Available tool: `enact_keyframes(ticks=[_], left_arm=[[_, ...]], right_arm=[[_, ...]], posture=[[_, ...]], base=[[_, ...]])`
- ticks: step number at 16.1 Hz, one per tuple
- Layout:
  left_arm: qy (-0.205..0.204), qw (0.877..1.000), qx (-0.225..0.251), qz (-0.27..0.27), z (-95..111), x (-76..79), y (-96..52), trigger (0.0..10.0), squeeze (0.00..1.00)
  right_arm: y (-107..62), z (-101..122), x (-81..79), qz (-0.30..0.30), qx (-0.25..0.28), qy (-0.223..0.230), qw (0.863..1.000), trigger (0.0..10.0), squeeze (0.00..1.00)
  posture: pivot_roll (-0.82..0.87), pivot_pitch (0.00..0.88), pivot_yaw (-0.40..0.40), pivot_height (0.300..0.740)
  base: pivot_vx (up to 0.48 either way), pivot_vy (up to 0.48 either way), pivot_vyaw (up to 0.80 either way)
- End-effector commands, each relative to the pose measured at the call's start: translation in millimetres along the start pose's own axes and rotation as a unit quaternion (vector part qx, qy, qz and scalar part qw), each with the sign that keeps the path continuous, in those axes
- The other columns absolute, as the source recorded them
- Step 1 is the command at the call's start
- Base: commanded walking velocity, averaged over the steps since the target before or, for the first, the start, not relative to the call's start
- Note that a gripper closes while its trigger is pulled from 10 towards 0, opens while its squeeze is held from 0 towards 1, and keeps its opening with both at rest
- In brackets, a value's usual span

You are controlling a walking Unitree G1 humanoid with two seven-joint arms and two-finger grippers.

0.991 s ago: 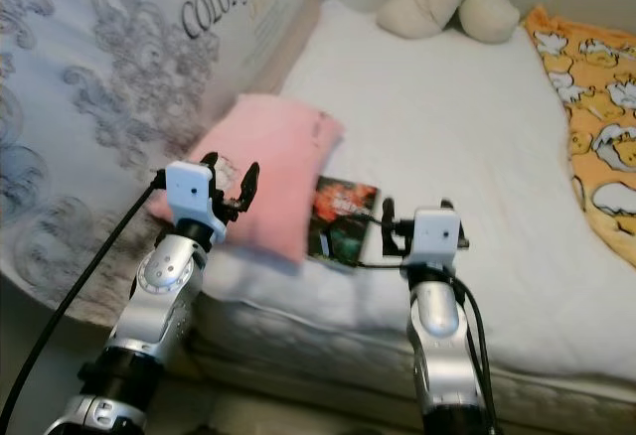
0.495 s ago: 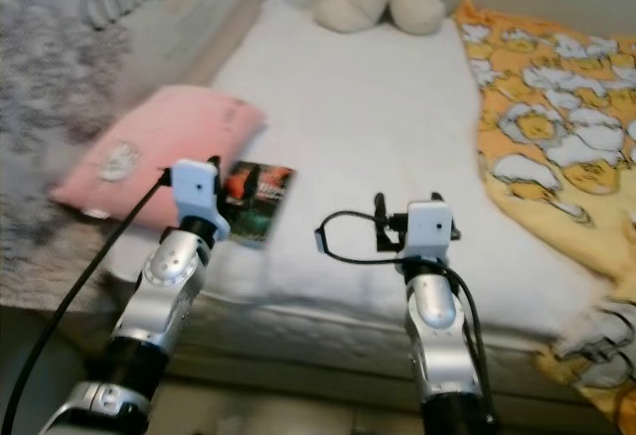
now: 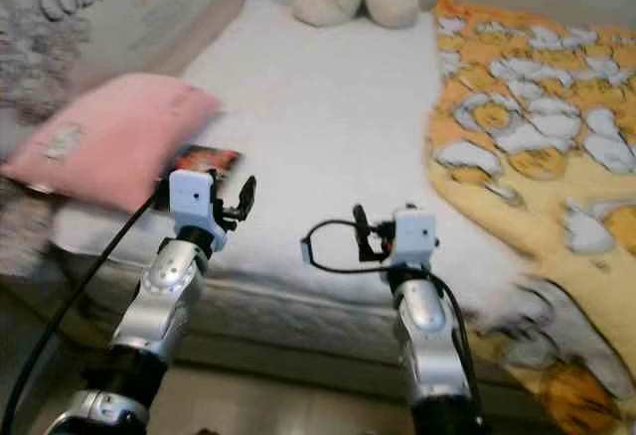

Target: Clean up the room

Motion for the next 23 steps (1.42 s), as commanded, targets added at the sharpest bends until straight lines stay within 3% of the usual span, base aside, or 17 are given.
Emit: enact_keyframes(ticks=[1,3,6,8,10,11,15,23], left_arm=[[0.009,1.000,0.002,-0.015,3,5.7,3.1,10.0,0.00],[0.011,1.000,-0.002,-0.015,1,5.4,2.5,10.0,0.00],[0.011,1.000,-0.007,-0.007,-1,4.5,3.7,10.0,0.00],[0.035,0.998,-0.043,0.007,-10,-0.3,7.9,10.0,0.00],[0.037,0.998,-0.046,0.007,-11,-3.3,8.2,10.0,0.00],[0.035,0.998,-0.054,0.016,-12,-8.4,9.3,10.0,0.00],[0.034,0.997,-0.069,0.019,-14,-13.7,14.0,10.0,0.00],[0.054,0.997,-0.061,0.000,-10,-10.5,20.5,10.0,0.00]], right_arm=[[0.9,-1,6.1,-0.005,-0.010,-0.022,1.000,10.0,1.00],[0.8,-7,8.0,-0.008,-0.033,-0.037,0.999,10.0,0.00],[-1.1,-9,8.0,-0.003,-0.037,-0.039,0.999,10.0,0.00],[-3.9,-13,7.3,-0.001,-0.041,-0.032,0.999,10.0,0.00],[-5.7,-16,6.8,-0.004,-0.049,-0.021,0.999,10.0,0.00],[-6.6,-19,6.5,-0.011,-0.060,0.005,0.998,10.0,0.00],[-5.7,-15,4.5,-0.001,-0.048,-0.006,0.999,10.0,0.00],[-2.1,-16,1.9,0.010,-0.050,-0.037,0.998,10.0,0.00]], posture=[[-0.05,0.000,0.023,0.740],[-0.05,0.000,0.023,0.740],[-0.05,0.000,0.023,0.740],[-0.05,0.000,0.025,0.740],[-0.05,0.000,0.026,0.740],[-0.05,0.000,0.029,0.740],[-0.06,0.000,0.027,0.740],[-0.06,0.000,0.030,0.740]], base=[[0.000,-0.469,0.00],[0.000,-0.469,-0.32],[0.000,-0.469,-0.64],[0.000,0.000,-0.66],[0.000,0.000,-0.69],[0.000,0.000,-0.70],[0.000,0.000,-0.71],[0.000,0.464,-0.07]])
Point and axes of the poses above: a point about 5 cm out from each wrist's last joint towards the gripper, its own y axis pointing out of the wrist towards the gripper, its own z axis along the axis of the wrist's last joint, x = y × z, the point moved 1 cm from there along y, pointing out of the wrist towards the gripper, and after that the axes turned 2 degrees about -y, right-handed, at the moved point
